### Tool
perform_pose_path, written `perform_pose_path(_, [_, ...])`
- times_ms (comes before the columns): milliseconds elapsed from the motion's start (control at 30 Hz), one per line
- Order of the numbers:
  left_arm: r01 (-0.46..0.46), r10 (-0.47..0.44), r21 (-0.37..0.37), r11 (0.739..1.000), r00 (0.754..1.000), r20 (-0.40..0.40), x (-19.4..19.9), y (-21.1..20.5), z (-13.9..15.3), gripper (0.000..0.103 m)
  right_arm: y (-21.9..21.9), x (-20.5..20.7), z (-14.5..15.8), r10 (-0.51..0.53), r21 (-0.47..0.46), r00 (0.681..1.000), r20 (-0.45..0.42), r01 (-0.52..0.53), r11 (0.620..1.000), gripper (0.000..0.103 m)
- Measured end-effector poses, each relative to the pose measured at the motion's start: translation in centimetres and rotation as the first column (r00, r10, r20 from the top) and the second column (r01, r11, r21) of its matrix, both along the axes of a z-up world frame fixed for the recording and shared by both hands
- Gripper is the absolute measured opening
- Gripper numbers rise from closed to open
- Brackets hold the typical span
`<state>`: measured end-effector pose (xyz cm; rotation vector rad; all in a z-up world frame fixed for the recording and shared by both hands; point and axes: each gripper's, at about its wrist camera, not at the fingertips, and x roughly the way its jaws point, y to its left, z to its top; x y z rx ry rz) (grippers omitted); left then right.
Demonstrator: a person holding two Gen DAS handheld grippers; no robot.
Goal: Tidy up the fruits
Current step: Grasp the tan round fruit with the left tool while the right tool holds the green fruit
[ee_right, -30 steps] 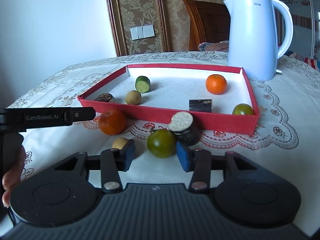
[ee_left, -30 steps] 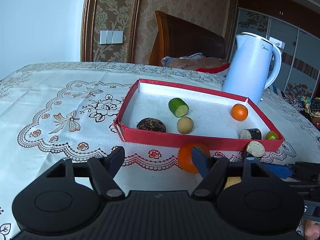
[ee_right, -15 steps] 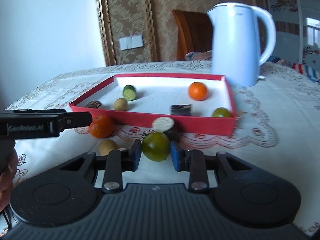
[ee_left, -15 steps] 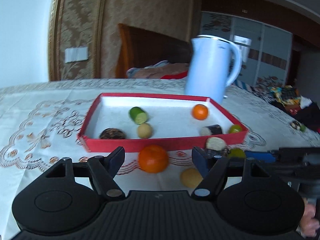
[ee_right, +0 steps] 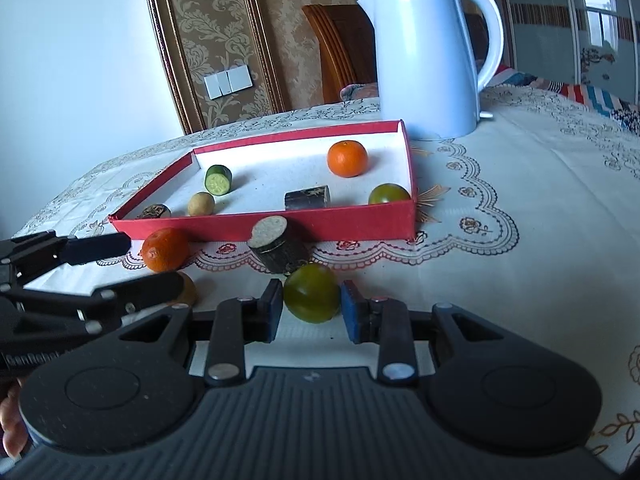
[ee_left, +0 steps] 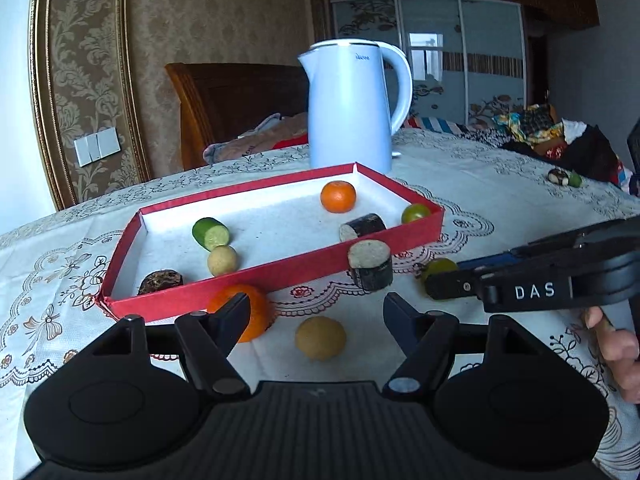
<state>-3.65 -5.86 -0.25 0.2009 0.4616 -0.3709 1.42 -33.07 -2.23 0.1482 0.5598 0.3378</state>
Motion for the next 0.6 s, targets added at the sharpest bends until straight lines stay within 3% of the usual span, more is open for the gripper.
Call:
perform_pose_path(100, [0.018, -0.018, 0.018, 1.0, 1.0, -0.022, 0.3, -0.4, -0.3, 0.072, 0.0, 0.0, -0.1, -0.003, 0.0, 1.0, -0.001, 0.003, 1.0, 0.03])
perform_pose_path(200, [0.027, -0.025, 0.03, 0.999, 0.998, -0.061, 0.9, -0.7, -0.7, 0.063, 0.1, 0.0, -0.1, -0.003, 0.0, 1.0, -0.001, 0.003, 1.0, 0.03])
perform_pose_path(267, [0.026, -0.023, 0.031, 0.999, 0.996, -0.09, 1.3, -0.7, -0.9, 0.052, 0.0, 0.0, -0.1, -0.004, 0.007, 1.0, -0.003, 0.004, 1.0, 0.03])
perform_pose_path(367, [0.021, -0.017, 0.03, 0.999, 0.992, -0.126, 1.8, -0.6, -1.2, 0.046, 0.0, 0.0, -0.1, -0.004, 0.009, 1.0, -0.005, 0.004, 1.0, 0.03])
perform_pose_path(600, [0.013, -0.007, 0.042, 0.999, 0.991, -0.136, 2.0, -0.9, -1.4, 0.041, 0.3, 0.0, 0.0, -0.005, -0.013, 1.0, 0.001, 0.005, 1.0, 0.03])
